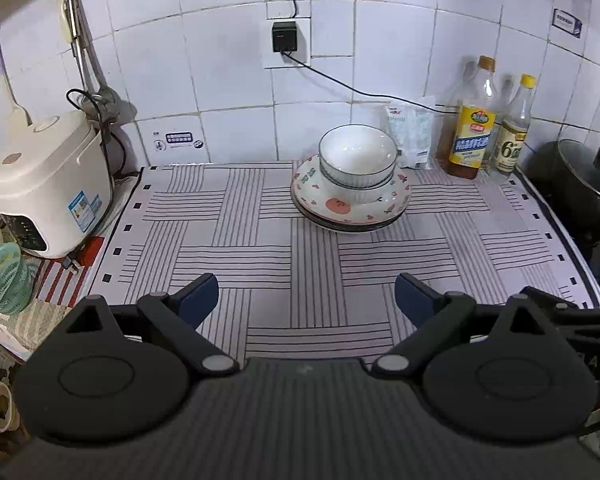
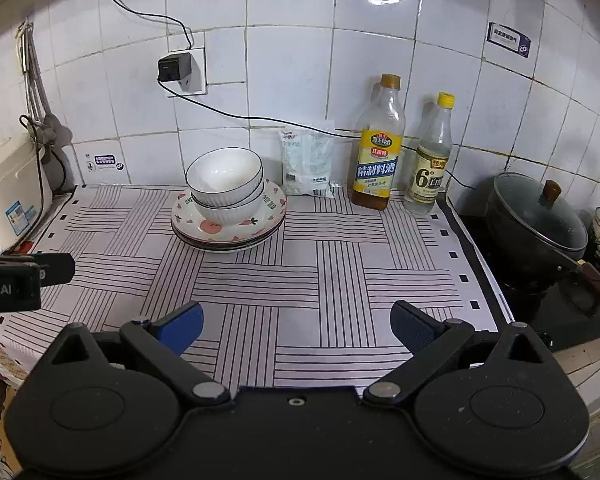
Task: Organize plates and bowls
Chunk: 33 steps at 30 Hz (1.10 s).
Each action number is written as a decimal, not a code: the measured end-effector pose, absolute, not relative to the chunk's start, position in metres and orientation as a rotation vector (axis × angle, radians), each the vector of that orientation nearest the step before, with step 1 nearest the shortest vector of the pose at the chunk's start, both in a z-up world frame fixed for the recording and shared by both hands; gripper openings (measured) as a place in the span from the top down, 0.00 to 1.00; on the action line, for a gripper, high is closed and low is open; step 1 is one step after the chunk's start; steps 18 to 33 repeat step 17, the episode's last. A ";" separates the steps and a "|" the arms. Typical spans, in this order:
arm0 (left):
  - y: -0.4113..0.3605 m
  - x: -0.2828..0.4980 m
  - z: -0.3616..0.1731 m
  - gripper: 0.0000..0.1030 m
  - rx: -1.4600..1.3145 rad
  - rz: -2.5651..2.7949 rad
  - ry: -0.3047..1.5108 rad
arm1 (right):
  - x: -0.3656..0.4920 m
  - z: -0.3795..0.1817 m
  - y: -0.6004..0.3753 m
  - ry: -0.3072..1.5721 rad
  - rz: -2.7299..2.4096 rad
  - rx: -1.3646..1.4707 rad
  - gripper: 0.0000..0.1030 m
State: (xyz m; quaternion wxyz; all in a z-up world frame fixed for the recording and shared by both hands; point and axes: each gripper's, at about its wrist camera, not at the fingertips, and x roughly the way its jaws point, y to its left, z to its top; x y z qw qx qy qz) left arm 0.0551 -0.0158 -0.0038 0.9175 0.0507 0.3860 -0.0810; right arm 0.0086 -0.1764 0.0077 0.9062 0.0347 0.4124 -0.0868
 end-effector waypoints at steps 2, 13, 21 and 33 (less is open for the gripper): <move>-0.017 0.057 -0.005 0.07 0.115 -0.161 0.791 | 0.010 0.006 -0.176 0.854 -0.180 0.073 0.02; -0.016 0.061 -0.005 0.07 0.118 -0.157 0.775 | 0.016 0.005 -0.179 0.855 -0.179 0.071 0.02; -0.016 0.062 -0.006 0.07 0.121 -0.157 0.780 | 0.018 0.005 -0.182 0.857 -0.181 0.073 0.02; -0.016 0.062 -0.006 0.07 0.121 -0.157 0.780 | 0.018 0.005 -0.182 0.857 -0.181 0.073 0.02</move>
